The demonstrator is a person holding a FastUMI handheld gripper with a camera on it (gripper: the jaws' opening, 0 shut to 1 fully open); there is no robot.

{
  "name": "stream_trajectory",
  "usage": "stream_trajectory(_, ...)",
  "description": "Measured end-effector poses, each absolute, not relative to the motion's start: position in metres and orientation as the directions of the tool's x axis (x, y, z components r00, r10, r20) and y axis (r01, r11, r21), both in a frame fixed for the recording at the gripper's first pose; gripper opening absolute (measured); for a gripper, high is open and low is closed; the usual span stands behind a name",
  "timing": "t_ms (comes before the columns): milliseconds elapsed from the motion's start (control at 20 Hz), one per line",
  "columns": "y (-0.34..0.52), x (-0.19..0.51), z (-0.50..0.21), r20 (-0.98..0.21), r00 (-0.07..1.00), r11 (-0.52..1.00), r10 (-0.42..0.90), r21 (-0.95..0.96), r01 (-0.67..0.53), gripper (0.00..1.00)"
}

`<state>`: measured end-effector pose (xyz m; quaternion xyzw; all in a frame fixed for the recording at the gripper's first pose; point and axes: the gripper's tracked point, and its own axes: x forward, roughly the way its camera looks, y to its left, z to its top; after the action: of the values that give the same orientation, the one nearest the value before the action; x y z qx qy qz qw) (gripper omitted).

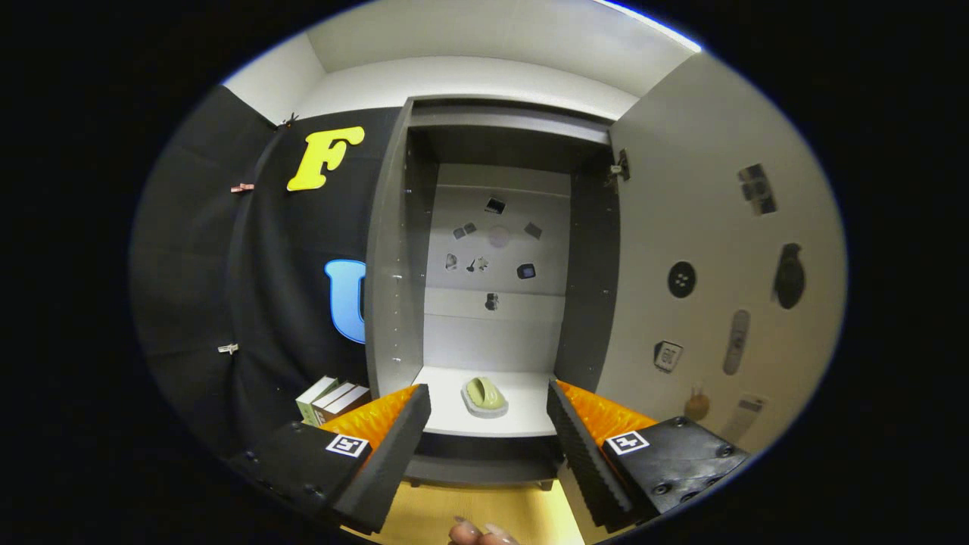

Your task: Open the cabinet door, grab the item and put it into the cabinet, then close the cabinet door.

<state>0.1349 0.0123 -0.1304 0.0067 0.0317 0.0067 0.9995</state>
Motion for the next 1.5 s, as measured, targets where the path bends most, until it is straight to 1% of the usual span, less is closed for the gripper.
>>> stream_trajectory(150, -0.004, 0.087, -0.130, -0.065, 0.997, 0.999, -0.037, 0.023, 0.039, 0.98)
stream_trajectory(450, -0.067, 0.016, -0.123, -0.074, 0.970, 0.971, -0.229, 0.047, 0.233, 0.97)
stream_trajectory(550, -0.089, -0.001, -0.119, -0.072, 0.960, 0.961, -0.270, 0.046, 0.274, 0.98)
stream_trajectory(650, -0.110, -0.016, -0.114, -0.066, 0.958, 0.957, -0.280, 0.059, 0.284, 0.98)
stream_trajectory(800, -0.149, -0.035, -0.113, -0.070, 0.957, 0.957, -0.281, 0.048, 0.285, 0.98)
stream_trajectory(1000, -0.202, -0.038, -0.105, -0.082, 0.963, 0.965, -0.257, 0.021, 0.260, 0.98)
stream_trajectory(1250, -0.248, -0.024, -0.108, -0.089, 0.983, 0.986, -0.158, 0.034, 0.162, 0.98)
stream_trajectory(1500, -0.251, 0.002, -0.121, -0.113, 0.993, 0.998, -0.027, 0.051, 0.033, 0.98)
